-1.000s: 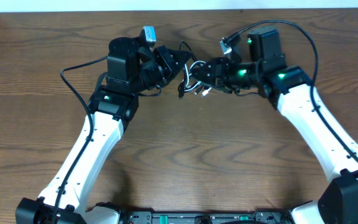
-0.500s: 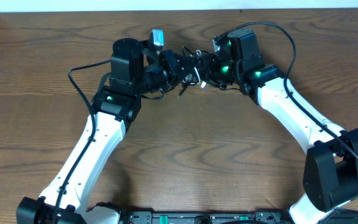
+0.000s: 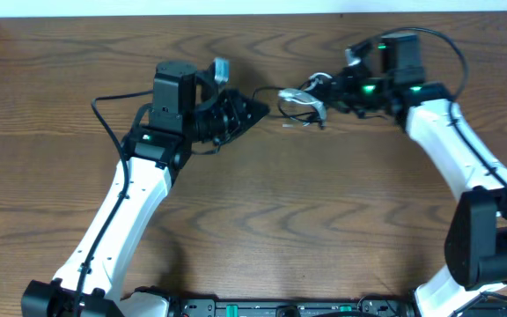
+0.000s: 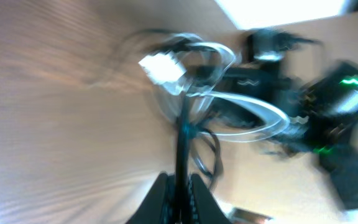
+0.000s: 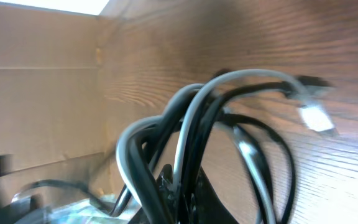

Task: Untangle cables
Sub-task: 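Release the cables onto the table and withdraw both grippers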

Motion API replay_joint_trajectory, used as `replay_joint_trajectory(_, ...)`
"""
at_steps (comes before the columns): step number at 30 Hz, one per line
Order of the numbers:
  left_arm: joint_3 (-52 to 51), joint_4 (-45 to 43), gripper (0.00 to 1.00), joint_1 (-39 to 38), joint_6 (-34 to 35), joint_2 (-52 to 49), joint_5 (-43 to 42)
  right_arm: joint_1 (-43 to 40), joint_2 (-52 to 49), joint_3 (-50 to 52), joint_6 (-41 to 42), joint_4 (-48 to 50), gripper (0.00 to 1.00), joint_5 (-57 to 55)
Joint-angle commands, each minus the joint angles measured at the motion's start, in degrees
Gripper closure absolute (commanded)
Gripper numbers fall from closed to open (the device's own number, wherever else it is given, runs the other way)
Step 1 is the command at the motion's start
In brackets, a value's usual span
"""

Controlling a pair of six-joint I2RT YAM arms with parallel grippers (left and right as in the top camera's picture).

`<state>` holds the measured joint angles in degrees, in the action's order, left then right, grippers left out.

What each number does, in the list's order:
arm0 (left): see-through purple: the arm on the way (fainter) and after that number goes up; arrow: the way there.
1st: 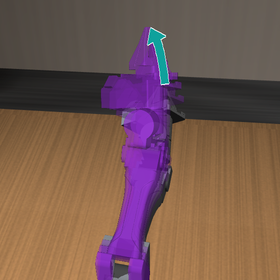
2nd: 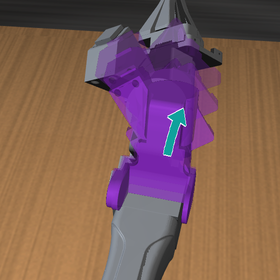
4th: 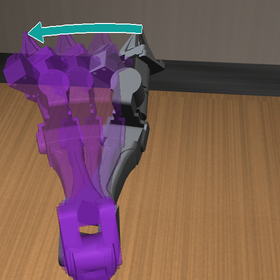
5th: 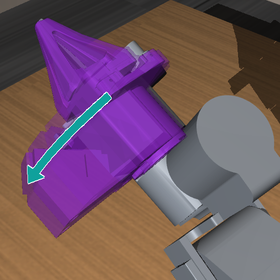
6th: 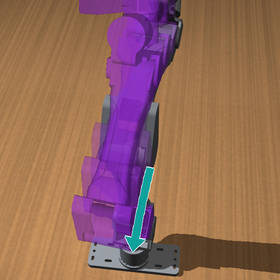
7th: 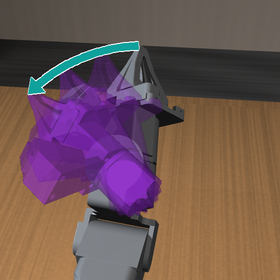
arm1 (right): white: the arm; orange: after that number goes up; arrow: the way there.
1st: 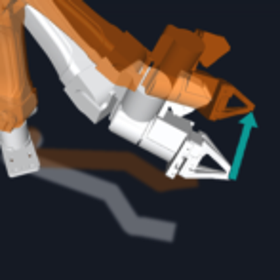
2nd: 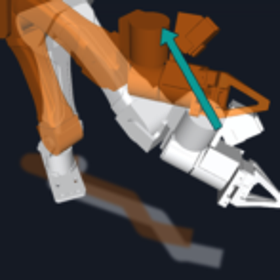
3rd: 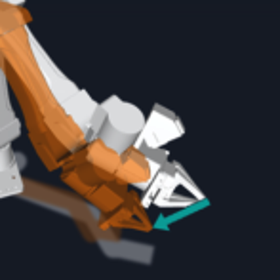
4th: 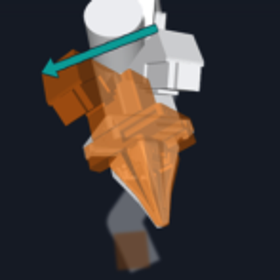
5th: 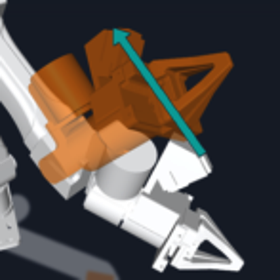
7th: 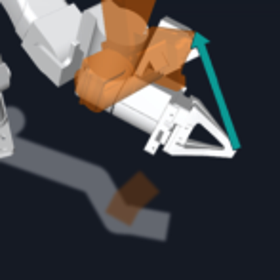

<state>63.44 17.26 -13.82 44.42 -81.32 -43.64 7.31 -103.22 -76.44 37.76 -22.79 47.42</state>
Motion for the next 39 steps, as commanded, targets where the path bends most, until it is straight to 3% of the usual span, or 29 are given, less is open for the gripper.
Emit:
replay_joint_trajectory(1, 0.57, 8.31, 0.93, 1.73, -15.54, 1.16, 16.94, -6.51, -0.13, -0.42, -5.4, -1.33, 0.99, 10.71)
replay_joint_trajectory(4, 0.57, 14.51, 0.93, 1.7, -18.36, 1.16, 30.88, -11.58, -0.11, -0.42, -6.34, -3.45, 0.99, 16.26)
replay_joint_trajectory(6, 0.57, 16.11, 0.92, 1.7, -20.2, 1.16, 35.01, -15.06, -0.11, -0.42, -8.68, -6.47, 0.99, 15.98)
replay_joint_trajectory(12, 0.57, 15.89, 0.92, 1.7, -22.38, 1.16, 35.54, -21.94, -0.13, -0.42, -13.11, -19.5, 0.99, -0.35)
replay_joint_trajectory(22, 0.55, 15.72, 0.92, -0.79, -22.36, 0.28, 31.17, -20.65, -0.13, -0.42, -23.3, -27.12, 0.99, -3.67)
replay_joint_trajectory(24, 0.55, 15.74, 0.83, -2.05, -22.38, -0.31, 29.81, -19.78, -0.13, -0.42, -25.4, -27.87, 0.99, -3.78)
replay_joint_trajectory(26, 0.55, 15.69, 0.62, -3.72, -22.77, -0.81, 29.09, -18.8, -0.13, -0.42, -27.23, -28.74, 0.92, -3.78)
replay_joint_trajectory(30, 0.55, 15.08, 0.45, -7.08, -25.59, -2.05, 29.11, -16.96, -0.13, -0.42, -29.92, -29.75, 0.66, -3.76)
replay_joint_trajectory(33, 0.55, 14.4, 0.38, -8.96, -26.86, -3.17, 29.14, -15.65, -0.13, -0.42, -31.47, -29.99, 0.45, -3.65)
replay_joint_trajectory(39, 0.55, 11.28, 0.35, -10.32, -26.84, -5.11, 29.07, -14.49, 0.22, -0.42, -35.3, -30.01, 0.32, 0.33)
